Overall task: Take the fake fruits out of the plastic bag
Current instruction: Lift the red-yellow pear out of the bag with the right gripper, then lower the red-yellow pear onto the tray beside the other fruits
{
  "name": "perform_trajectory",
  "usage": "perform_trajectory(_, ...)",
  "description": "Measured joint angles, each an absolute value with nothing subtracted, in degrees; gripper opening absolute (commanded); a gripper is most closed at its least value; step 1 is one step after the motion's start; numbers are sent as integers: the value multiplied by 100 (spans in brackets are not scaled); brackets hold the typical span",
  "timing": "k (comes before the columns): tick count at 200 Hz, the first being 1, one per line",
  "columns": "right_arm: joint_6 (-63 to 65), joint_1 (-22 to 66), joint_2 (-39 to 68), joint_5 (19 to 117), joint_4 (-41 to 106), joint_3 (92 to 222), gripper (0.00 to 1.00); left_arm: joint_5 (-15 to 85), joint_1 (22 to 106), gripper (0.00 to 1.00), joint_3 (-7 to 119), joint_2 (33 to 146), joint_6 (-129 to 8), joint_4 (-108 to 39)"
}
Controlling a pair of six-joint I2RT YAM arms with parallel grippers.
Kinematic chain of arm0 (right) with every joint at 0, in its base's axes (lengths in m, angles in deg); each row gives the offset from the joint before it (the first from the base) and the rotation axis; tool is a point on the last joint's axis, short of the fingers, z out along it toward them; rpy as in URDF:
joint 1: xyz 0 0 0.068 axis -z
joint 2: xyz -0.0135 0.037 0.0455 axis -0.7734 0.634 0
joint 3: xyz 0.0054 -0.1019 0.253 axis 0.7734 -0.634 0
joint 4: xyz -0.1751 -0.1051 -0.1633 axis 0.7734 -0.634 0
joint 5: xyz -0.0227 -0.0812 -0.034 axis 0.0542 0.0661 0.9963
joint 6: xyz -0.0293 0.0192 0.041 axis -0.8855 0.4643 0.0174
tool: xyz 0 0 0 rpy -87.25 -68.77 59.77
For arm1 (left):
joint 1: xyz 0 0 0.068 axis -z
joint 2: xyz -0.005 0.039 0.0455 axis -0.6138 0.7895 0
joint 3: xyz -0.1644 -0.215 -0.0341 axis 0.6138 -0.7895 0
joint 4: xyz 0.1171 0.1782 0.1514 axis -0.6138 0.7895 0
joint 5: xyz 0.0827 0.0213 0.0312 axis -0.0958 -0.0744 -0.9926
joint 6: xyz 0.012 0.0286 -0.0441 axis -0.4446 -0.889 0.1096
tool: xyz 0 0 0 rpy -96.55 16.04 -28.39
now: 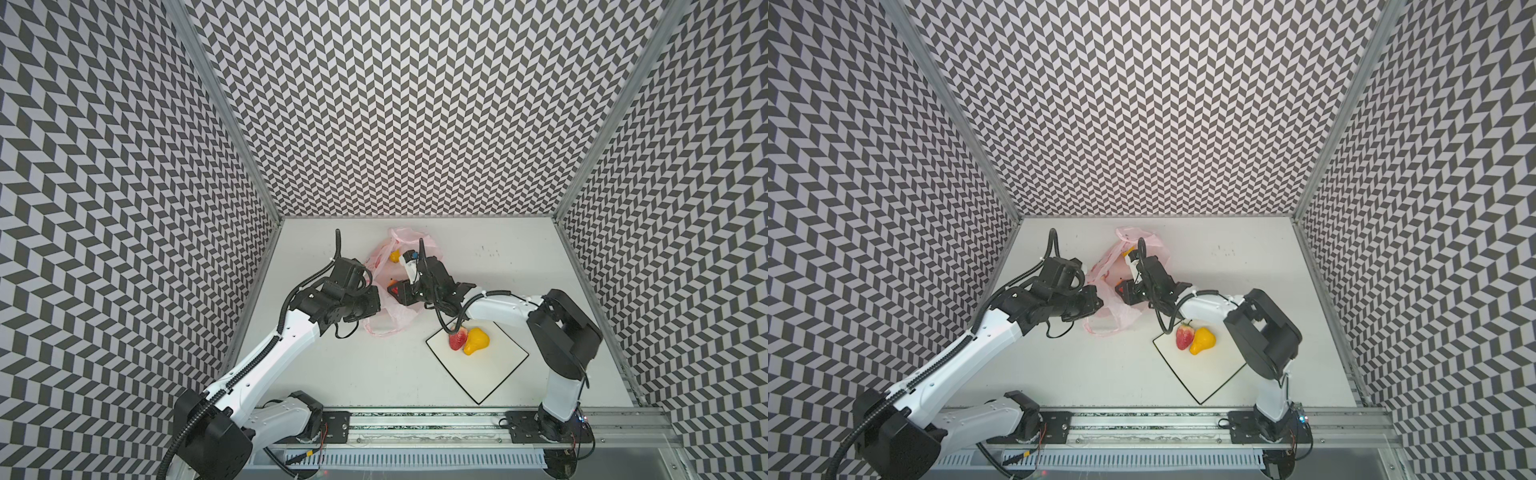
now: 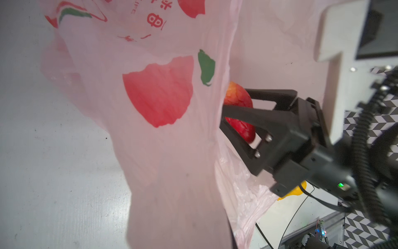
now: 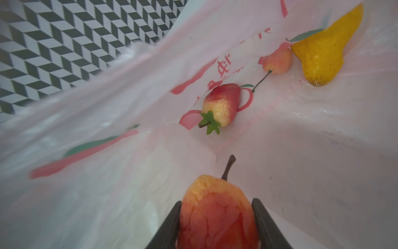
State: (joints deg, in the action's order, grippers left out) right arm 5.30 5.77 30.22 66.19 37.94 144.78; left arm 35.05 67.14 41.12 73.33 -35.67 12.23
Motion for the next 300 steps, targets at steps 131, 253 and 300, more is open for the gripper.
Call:
perform_trajectory(131, -617, 267, -798, 6756, 2638, 12430, 37, 3505, 6714, 0, 4110, 7416, -3519, 976)
perform_trajectory(253, 2932, 547, -2892, 9506, -527, 11230, 35, 3514, 6714, 0, 4110, 7420, -3569, 934)
perform_trajectory(300, 3866, 735, -2829, 9724, -1244, 10961, 35, 3544, 6714, 0, 4110, 7462, -3650, 939)
